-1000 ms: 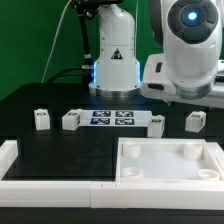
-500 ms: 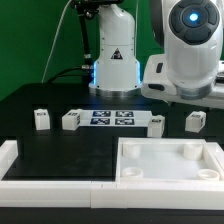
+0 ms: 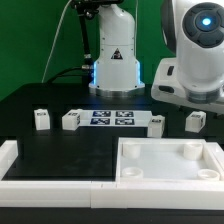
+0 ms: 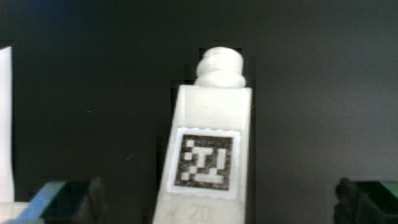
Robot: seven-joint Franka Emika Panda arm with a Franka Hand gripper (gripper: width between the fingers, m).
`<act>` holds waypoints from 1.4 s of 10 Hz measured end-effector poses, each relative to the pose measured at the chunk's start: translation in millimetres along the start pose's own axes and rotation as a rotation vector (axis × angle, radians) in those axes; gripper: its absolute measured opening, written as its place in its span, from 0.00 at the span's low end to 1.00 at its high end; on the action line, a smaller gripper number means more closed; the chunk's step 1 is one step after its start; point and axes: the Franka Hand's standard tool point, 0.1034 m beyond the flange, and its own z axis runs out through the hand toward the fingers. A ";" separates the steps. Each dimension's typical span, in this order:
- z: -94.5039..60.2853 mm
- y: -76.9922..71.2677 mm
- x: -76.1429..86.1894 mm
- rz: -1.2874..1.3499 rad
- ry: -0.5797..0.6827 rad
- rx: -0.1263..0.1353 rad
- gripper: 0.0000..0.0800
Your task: Assemble one leg
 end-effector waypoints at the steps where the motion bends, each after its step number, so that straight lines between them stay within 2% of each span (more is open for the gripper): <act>1: 5.4 3.0 0.1 0.002 0.000 -0.002 0.81; 3: 15.5 6.6 -2.8 0.004 -0.006 -0.012 0.81; 6: 19.7 5.5 -5.3 0.001 -0.010 -0.021 0.81; 8: 19.5 5.8 -5.1 0.002 -0.009 -0.021 0.48; 9: 19.5 5.8 -5.1 0.002 -0.009 -0.021 0.48; 10: 18.5 6.1 -6.7 0.001 -0.014 -0.022 0.34; 11: 18.7 6.2 -6.4 0.002 -0.014 -0.022 0.11; 12: 18.6 6.1 -6.4 0.001 -0.013 -0.022 0.11; 13: 18.4 6.0 -6.4 0.001 -0.013 -0.022 0.04; 14: 18.1 6.0 -6.6 0.001 -0.013 -0.022 0.01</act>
Offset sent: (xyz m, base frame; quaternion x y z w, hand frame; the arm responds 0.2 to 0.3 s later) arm -0.0134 0.0046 -0.0084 -0.0071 0.0013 0.0018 1.0000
